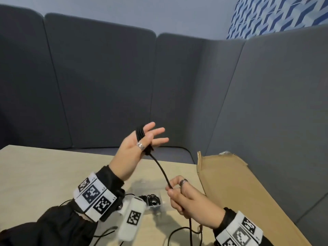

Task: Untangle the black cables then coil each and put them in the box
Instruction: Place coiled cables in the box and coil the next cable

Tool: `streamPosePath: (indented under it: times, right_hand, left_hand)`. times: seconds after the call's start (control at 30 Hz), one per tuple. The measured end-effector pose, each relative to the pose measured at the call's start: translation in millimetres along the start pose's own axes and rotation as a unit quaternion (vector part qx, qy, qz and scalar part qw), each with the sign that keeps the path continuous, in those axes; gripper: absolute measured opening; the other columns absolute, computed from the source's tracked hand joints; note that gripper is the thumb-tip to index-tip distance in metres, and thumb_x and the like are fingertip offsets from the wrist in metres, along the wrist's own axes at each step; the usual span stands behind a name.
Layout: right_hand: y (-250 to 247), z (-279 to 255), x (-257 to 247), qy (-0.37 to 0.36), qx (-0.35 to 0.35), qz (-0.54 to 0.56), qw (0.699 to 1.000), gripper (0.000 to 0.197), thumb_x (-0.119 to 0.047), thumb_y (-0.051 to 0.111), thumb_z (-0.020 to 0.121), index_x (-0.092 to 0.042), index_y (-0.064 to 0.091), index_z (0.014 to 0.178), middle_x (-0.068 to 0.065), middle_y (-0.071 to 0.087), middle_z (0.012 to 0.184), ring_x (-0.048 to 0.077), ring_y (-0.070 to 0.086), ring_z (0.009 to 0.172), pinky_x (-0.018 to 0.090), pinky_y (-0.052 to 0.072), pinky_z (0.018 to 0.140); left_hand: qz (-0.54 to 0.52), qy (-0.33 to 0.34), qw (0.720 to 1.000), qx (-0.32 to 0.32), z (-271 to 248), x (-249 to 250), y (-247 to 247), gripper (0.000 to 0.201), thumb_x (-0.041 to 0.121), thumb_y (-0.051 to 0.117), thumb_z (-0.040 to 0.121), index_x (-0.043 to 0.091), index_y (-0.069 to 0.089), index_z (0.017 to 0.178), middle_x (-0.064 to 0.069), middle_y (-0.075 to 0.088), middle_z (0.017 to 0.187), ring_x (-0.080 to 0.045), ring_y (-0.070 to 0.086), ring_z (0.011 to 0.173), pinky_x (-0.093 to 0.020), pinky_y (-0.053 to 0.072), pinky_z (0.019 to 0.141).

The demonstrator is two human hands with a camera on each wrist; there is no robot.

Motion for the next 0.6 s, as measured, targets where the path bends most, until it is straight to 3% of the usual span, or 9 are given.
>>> streamPosePath:
  times: [0.07, 0.1, 0.17, 0.23, 0.3, 0.37, 0.43, 0.5, 0.6]
  right_hand:
    - [-6.5, -4.9, 3.1, -0.005, 0.041, -0.051, 0.998, 0.01, -0.016, 0.041, 0.099, -0.016, 0.036, 0.09, -0.01, 0.044, 0.048, 0.0, 0.036, 0.045, 0.012, 0.031, 0.047]
    - [-11.8, -6.2, 0.6, -0.015, 0.065, -0.077, 0.995, 0.011, -0.014, 0.045, 0.097, -0.017, 0.039, 0.088, -0.01, 0.047, 0.048, 0.0, 0.039, 0.046, 0.014, 0.034, 0.051]
    - [-28.3, -8.9, -8.5, -0.043, 0.124, -0.129, 0.983, 0.011, -0.015, 0.051, 0.094, -0.021, 0.049, 0.085, -0.01, 0.052, 0.048, 0.001, 0.045, 0.049, 0.02, 0.039, 0.06]
    - [-44.0, -12.1, -15.7, -0.054, 0.157, -0.164, 0.972, 0.011, -0.016, 0.055, 0.092, -0.025, 0.057, 0.086, -0.01, 0.053, 0.048, 0.0, 0.047, 0.049, 0.017, 0.04, 0.059]
    - [-47.6, -14.0, -14.1, -0.043, 0.135, -0.181, 0.973, 0.011, -0.016, 0.056, 0.091, -0.026, 0.058, 0.089, -0.009, 0.05, 0.049, 0.0, 0.047, 0.047, 0.013, 0.038, 0.053]
    - [-46.1, -16.8, 0.9, 0.0, 0.091, -0.201, 0.975, 0.009, -0.016, 0.054, 0.091, -0.025, 0.054, 0.092, -0.007, 0.046, 0.053, 0.002, 0.045, 0.048, 0.015, 0.038, 0.049]
    - [-47.5, -23.0, 19.7, 0.041, 0.056, -0.203, 0.977, 0.005, -0.014, 0.049, 0.093, -0.018, 0.052, 0.091, -0.006, 0.046, 0.057, 0.004, 0.044, 0.05, 0.02, 0.041, 0.049]
    - [-59.9, -30.9, 40.9, 0.071, 0.053, -0.2, 0.976, 0.01, -0.015, 0.047, 0.096, -0.015, 0.048, 0.085, -0.004, 0.048, 0.057, 0.005, 0.045, 0.048, 0.023, 0.042, 0.051]
    - [-97.2, -40.7, 66.6, 0.11, 0.157, -0.179, 0.965, 0.01, -0.013, 0.049, 0.095, -0.013, 0.048, 0.085, -0.003, 0.054, 0.056, 0.011, 0.051, 0.05, 0.031, 0.046, 0.058]
  left_hand:
    - [0.161, 0.003, 0.986, -0.03, 1.2, 0.9, -3.8, 0.045, 0.018, 0.046, 0.094, 0.016, 0.034, 0.137, 0.005, 0.064, 0.12, -0.012, 0.066, 0.102, -0.027, 0.047, 0.098]
    - [0.261, 0.0, 0.963, -0.063, -0.7, -2.7, -2.5, 0.052, 0.02, 0.049, 0.093, 0.019, 0.028, 0.14, 0.009, 0.062, 0.119, -0.006, 0.065, 0.1, -0.028, 0.045, 0.1]
    - [0.449, -0.02, 0.881, -0.146, -7.4, -17.7, 4.9, 0.081, 0.033, 0.064, 0.084, 0.024, 0.013, 0.145, 0.014, 0.059, 0.117, 0.0, 0.062, 0.096, -0.027, 0.045, 0.098]
    - [0.585, -0.046, 0.78, -0.217, -14.1, -36.9, 10.5, 0.099, 0.044, 0.073, 0.073, 0.027, 0.009, 0.146, 0.011, 0.057, 0.109, -0.003, 0.058, 0.09, -0.026, 0.047, 0.091]
    - [0.672, -0.036, 0.703, -0.231, -12.1, -44.4, 7.1, 0.075, 0.044, 0.069, 0.077, 0.021, 0.032, 0.138, 0.005, 0.057, 0.102, -0.012, 0.056, 0.091, -0.031, 0.048, 0.085]
    - [0.727, -0.007, 0.659, -0.195, -3.6, -36.1, -7.6, 0.045, 0.041, 0.059, 0.086, 0.015, 0.046, 0.121, 0.0, 0.058, 0.107, -0.02, 0.057, 0.1, -0.036, 0.048, 0.083]
    - [0.742, 0.01, 0.658, -0.126, 7.7, -17.0, -33.5, 0.03, 0.036, 0.054, 0.089, 0.014, 0.051, 0.109, -0.005, 0.061, 0.111, -0.026, 0.058, 0.104, -0.037, 0.048, 0.081]
    - [0.724, 0.034, 0.688, -0.028, 16.0, 10.3, -63.6, 0.02, 0.032, 0.055, 0.088, 0.014, 0.055, 0.098, -0.009, 0.064, 0.102, -0.031, 0.061, 0.095, -0.038, 0.049, 0.075]
    - [0.685, 0.063, 0.719, 0.105, 17.8, 42.8, -93.3, 0.014, 0.027, 0.061, 0.086, 0.013, 0.057, 0.087, -0.008, 0.065, 0.085, -0.033, 0.062, 0.081, -0.036, 0.046, 0.066]
Point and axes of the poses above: each hand's wrist, its own z-axis towards the middle knuckle, its own y-axis out of the palm, x = y × z, the point moved 7 cm from there along z, towards the middle knuckle
